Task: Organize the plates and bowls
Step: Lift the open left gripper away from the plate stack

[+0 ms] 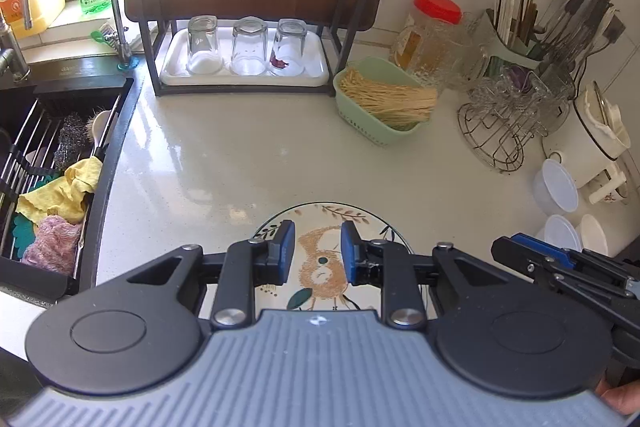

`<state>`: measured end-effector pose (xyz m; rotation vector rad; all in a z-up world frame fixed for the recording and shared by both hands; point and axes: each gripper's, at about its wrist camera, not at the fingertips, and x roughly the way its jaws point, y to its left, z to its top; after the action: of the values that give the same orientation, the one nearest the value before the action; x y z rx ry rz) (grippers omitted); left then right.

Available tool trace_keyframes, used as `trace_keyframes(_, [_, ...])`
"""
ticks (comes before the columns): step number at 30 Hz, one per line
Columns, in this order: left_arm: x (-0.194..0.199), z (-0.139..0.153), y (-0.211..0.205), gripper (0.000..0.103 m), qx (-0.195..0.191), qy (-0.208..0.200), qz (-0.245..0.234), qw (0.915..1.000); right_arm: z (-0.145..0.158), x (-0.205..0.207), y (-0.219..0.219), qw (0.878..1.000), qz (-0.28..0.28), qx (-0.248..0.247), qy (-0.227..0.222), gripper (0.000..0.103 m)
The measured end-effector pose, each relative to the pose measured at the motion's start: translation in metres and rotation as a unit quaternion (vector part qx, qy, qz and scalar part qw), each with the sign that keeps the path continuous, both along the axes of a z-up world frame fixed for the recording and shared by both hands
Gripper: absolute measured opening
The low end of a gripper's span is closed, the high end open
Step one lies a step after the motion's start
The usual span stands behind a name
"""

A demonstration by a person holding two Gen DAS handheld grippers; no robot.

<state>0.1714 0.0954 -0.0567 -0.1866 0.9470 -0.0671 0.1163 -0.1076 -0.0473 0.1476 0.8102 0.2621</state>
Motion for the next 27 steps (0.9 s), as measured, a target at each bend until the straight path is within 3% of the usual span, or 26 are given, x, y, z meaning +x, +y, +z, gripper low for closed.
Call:
trace_keyframes(4, [-0.004,0.002,-0.008,0.027,0.012,-0.002,0.000,0.9999,0.003,-0.003,-0.004,1.000,0.007,0.000,-0.007,0.026])
trace_keyframes(13, [-0.006,0.000,-0.014,0.027,-0.002,-0.005,-0.022,0.9997,0.007,-0.005,-0.007,1.000,-0.015,0.000,-0.018,0.026])
trace_keyframes(27, [0.009,0.006,0.009,0.027,-0.014,-0.037,-0.066,0.9970,0.017,-0.008,0.011,0.995,-0.092,-0.022,-0.030,0.026])
